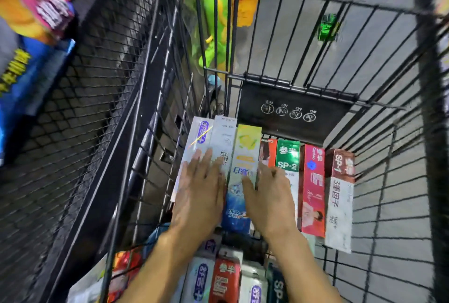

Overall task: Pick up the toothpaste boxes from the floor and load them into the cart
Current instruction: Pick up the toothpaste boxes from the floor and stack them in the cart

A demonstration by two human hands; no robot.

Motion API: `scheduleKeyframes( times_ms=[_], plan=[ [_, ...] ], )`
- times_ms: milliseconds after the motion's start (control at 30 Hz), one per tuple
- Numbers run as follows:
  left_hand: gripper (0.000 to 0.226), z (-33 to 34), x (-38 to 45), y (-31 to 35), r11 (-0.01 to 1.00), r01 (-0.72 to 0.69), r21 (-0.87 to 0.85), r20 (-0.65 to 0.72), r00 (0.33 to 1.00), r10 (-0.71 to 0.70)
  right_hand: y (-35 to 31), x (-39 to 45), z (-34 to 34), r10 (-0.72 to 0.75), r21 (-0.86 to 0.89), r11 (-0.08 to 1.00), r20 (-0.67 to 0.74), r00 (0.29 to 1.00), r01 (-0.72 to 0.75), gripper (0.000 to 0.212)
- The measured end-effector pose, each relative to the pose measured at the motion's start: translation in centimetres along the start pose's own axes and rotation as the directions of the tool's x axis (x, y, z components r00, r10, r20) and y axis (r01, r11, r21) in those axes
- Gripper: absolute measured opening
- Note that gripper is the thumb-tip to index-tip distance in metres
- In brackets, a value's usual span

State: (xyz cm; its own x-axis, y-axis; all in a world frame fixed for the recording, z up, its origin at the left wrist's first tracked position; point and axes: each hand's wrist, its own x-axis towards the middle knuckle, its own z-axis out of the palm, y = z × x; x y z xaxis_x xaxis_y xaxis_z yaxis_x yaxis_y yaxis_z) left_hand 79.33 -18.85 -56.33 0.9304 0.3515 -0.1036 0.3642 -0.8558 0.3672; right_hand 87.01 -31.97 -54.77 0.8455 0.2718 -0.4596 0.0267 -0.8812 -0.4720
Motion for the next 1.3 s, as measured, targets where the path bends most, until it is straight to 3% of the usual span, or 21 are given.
scheduleKeyframes(
  times_ms=[67,233,500,700,800,933,1100,1200,1300],
  plan=[
    [0.056,-1.7,0.3,1.2,0.995,-0.094,0.023,0.038,0.995,0.093,0.0,-1.3,-2.4,-0.073,-0.043,0.997,-0.060,0.996,0.070,0.045],
    [0.068,-7.7,1.2,6.7,0.947,-0.311,0.084,0.047,0.950,0.308,1.0,-6.7,-12.4,-0.218,-0.252,0.954,-0.226,0.949,0.159,0.070],
    [0.065,-20.0,-2.5,19.7,0.761,-0.633,0.139,-0.056,0.763,0.644,5.0,-22.5,-25.9,-0.193,-0.422,0.906,-0.457,0.868,-0.021,0.069],
    [0.068,-22.8,-13.4,30.0,0.534,-0.824,0.187,0.024,0.548,0.836,11.5,-41.2,-27.5,-0.001,-0.332,0.899,-0.657,0.754,-0.287,0.074],
    [0.068,-23.0,-22.3,35.6,0.365,-0.919,0.152,0.056,0.376,0.925,15.2,-53.3,-25.1,0.144,-0.234,0.872,-0.719,0.680,-0.431,0.075],
    [0.068,-21.3,-39.0,42.0,0.020,-0.998,0.061,0.087,0.025,0.996,19.1,-71.7,-19.9,0.377,-0.052,0.756,-0.780,0.500,-0.652,0.074],
    [0.070,-19.5,-60.8,47.3,-0.354,-0.929,-0.108,0.075,-0.363,0.929,20.2,-92.9,-10.2,0.644,0.282,0.458,-0.759,0.096,-0.843,0.072],
    [0.067,-18.7,-72.1,47.6,-0.553,-0.815,-0.175,0.038,-0.567,0.823,18.9,-102.3,-3.6,0.734,0.456,0.244,-0.664,-0.144,-0.856,0.074],
    [0.068,-17.8,-81.0,46.4,-0.709,-0.661,-0.245,0.026,-0.736,0.677,17.1,-108.5,2.7,0.774,0.594,0.071,-0.539,-0.331,-0.801,0.077]
  ],
)
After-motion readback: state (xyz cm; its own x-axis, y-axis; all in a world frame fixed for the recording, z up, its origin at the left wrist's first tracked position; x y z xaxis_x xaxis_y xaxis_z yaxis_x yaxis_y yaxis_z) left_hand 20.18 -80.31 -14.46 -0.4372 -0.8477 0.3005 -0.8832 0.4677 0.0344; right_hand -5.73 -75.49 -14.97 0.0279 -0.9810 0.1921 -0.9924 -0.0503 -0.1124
